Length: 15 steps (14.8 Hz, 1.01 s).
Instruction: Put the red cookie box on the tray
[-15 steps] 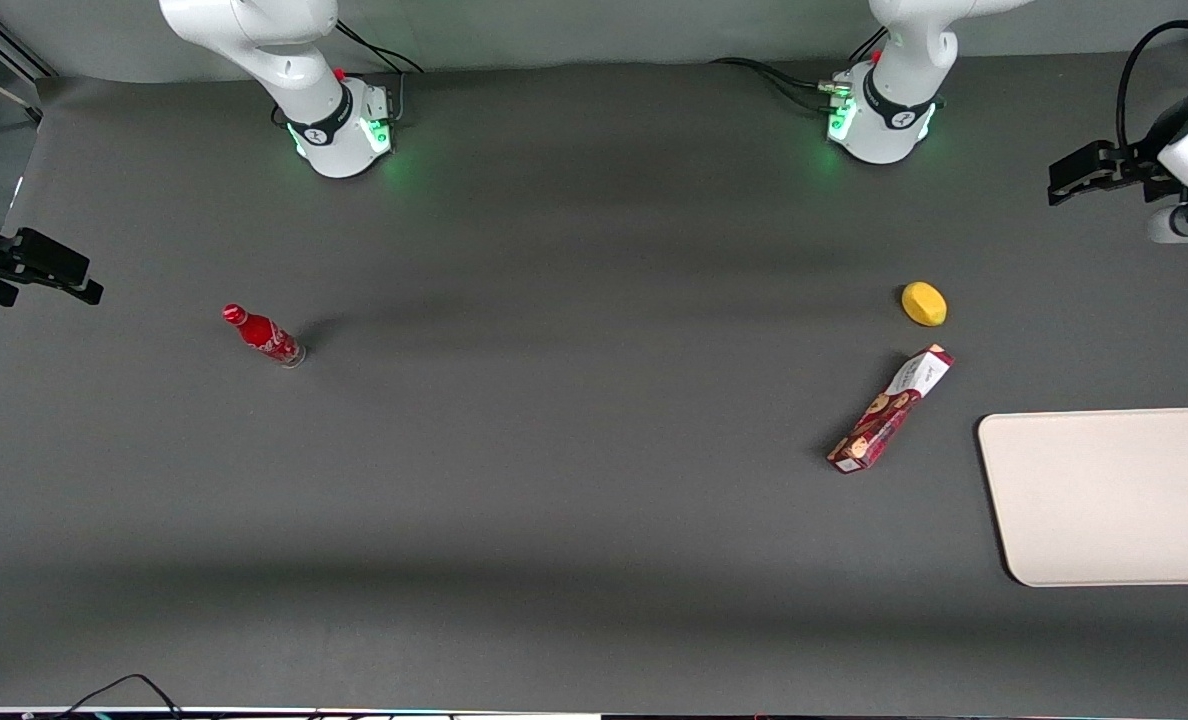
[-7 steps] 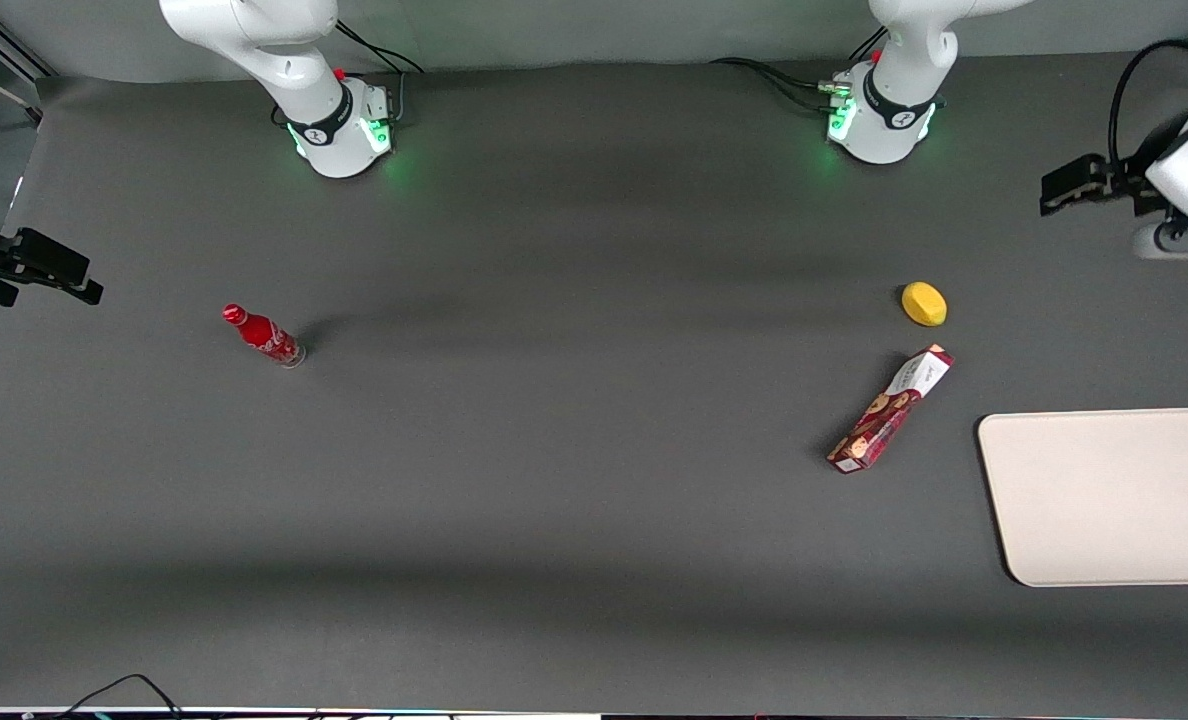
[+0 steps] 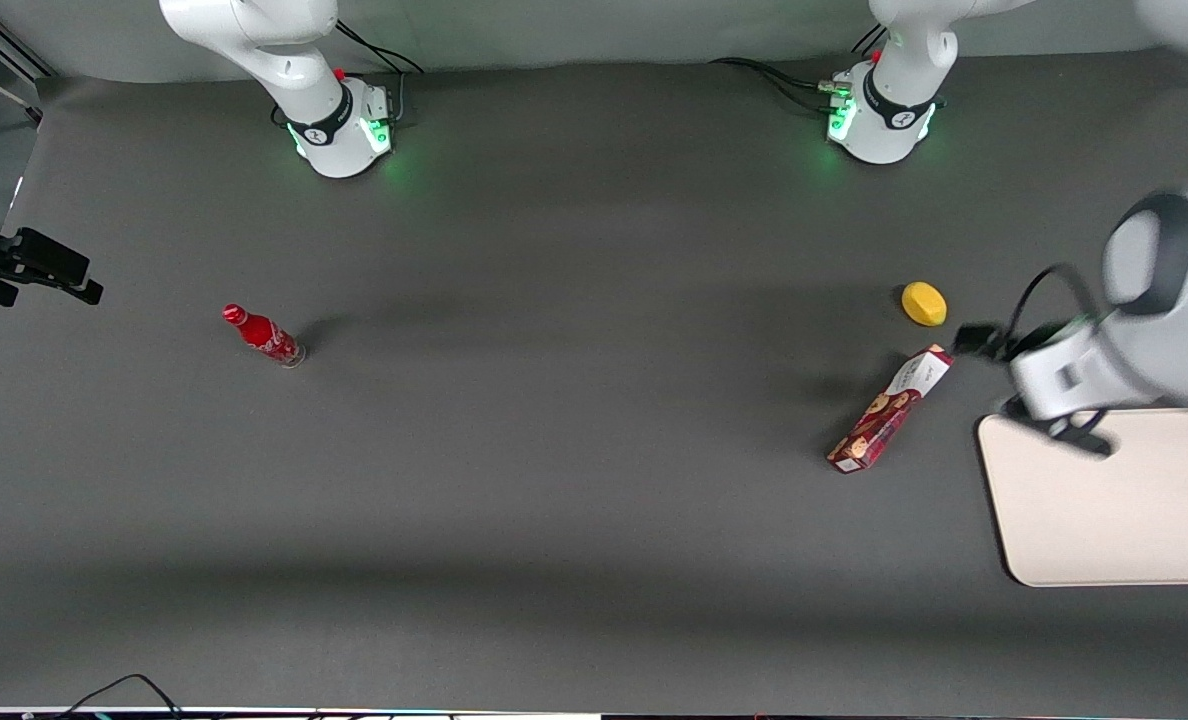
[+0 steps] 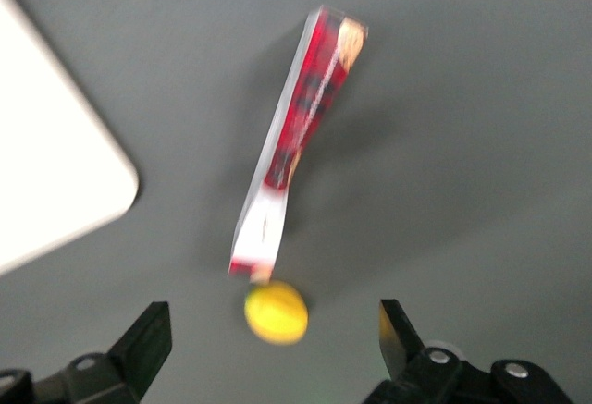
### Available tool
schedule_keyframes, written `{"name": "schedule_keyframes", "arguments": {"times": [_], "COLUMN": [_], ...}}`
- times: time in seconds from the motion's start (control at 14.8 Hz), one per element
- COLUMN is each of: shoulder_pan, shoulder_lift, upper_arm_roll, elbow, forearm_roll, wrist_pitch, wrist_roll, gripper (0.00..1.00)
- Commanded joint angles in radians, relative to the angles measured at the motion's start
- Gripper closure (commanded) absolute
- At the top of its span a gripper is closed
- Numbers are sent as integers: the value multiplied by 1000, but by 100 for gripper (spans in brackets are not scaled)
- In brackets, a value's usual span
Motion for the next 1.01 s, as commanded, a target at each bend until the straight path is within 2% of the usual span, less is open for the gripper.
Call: {"name": "schedule_keyframes", "arguments": {"times": [0.0,0.27,0.67,0.74,0.81,0.88,0.94], "shoulder_pan": [-11,-16,-22,-24,-27,-27,-27], "shoulder_lift": [125,225,288,296,299,297,297], "upper_arm_roll": [-51,-82,-83,-83,-85,-85,-86], "elbow": [19,-41,-153,-156,-153,-152,-150], "forearm_roll": [-1,5,38,40,40,38,38], "wrist_pitch": [160,368,606,622,614,607,605], "wrist_roll": [14,-8,-12,-46,-102,-130,-136], "gripper": [0,0,0,14,79,100,100]}}
